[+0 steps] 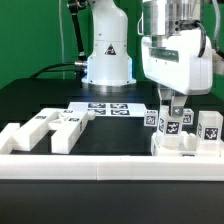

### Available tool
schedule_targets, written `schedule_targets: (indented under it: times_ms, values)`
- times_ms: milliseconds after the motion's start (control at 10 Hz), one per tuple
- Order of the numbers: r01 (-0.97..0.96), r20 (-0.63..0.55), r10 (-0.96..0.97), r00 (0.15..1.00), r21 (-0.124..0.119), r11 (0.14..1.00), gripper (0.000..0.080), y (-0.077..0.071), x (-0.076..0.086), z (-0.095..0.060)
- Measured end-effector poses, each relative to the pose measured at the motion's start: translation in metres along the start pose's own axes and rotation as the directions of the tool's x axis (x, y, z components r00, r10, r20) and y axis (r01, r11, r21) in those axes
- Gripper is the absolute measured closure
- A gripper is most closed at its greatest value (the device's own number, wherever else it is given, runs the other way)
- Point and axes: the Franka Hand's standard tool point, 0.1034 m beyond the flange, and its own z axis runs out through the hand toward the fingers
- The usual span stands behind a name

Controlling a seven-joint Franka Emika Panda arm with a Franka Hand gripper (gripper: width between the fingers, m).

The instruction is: Assemble chair

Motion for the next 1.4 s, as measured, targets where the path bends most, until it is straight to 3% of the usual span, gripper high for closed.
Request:
schedule_targets:
  times_ms: [100, 300, 400, 500, 800, 1100, 1400]
  values:
    - [0.001, 0.000, -0.001, 1.000, 0.000, 1.000, 0.0506, 0.000, 0.000, 0.000]
    - [0.153, -0.003, -0.153, 0.988, 0.000, 0.988, 0.0262, -0.001, -0.003, 0.000]
    - [0.272, -0.003, -0.272, 0.962, 0.000, 0.962, 0.0185, -0.001, -0.004, -0.001]
    - [0.395, -0.004, -0.395, 0.919, 0.001, 0.919, 0.0157, -0.002, -0.002, -0.001]
    - [0.558, -0.006, -0.558, 0.830, 0.007, 0.830, 0.0152, -0.002, 0.003, -0.001]
    - [0.730, -0.009, -0.730, 0.684, 0.002, 0.684, 0.0150, -0.002, 0.004, -0.001]
    - [0.905, -0.046, -0.904, 0.424, -0.013, 0.425, 0.0150, -0.002, 0.008, 0.004]
